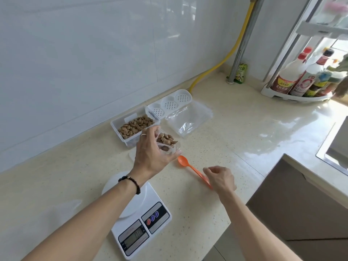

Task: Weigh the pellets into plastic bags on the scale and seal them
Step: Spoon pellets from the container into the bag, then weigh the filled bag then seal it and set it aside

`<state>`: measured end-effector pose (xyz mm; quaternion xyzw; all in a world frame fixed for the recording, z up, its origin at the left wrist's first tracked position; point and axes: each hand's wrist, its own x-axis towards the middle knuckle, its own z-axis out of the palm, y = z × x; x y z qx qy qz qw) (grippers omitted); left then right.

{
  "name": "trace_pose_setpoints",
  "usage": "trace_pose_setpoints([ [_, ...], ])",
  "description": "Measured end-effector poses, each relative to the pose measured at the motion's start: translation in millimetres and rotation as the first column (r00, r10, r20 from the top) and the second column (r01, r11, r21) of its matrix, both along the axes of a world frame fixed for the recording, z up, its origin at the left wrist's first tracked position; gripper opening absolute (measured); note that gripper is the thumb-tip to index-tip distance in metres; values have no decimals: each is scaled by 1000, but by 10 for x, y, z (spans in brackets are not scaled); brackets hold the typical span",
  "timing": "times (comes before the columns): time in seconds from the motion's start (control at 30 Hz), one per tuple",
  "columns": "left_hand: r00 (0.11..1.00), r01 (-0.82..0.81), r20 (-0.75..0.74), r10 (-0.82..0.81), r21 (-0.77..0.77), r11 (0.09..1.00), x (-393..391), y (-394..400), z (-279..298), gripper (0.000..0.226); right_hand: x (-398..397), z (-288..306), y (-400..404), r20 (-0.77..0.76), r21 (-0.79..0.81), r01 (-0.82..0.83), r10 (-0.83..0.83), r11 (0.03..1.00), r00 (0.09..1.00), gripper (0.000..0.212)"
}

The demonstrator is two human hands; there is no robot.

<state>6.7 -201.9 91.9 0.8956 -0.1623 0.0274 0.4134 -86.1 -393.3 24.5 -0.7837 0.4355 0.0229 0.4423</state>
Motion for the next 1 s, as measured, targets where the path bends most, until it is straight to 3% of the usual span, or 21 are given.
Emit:
trace_pose_setpoints([
  [0.13, 999, -28, 46, 28, 1, 1000, -26, 79, 125, 90, 278, 535, 165, 281, 15, -160, 149, 987, 948, 44],
  [0.23, 998, -36, 56, 36, -17, 999, -42, 131, 223, 91, 515, 1129, 386, 399, -6, -349, 322, 937, 858, 42],
  [0.37, 996, -64, 53, 67, -60, 996, -38, 229, 348, 92, 723, 1502, 542, 346, -80, -515, 508, 854, 789, 27],
  [0.47, 996, -78, 46, 83, -98, 992, -24, 281, 427, 97, 778, 1620, 618, 315, -130, -539, 550, 833, 774, 17],
  [0.73, 997, -77, -14, 75, -184, 980, 37, 414, 524, 109, 853, 1931, 828, 334, -360, -531, 637, 768, 695, 18],
  [0.9, 998, -66, -35, 60, -213, 975, 22, 538, 601, 129, 899, 2051, 930, 346, -313, -620, 694, 719, 631, 16],
  [1.0, 997, -70, -60, 58, -218, 974, 9, 623, 620, 136, 927, 2098, 1005, 330, -365, -658, 752, 659, 570, 17],
])
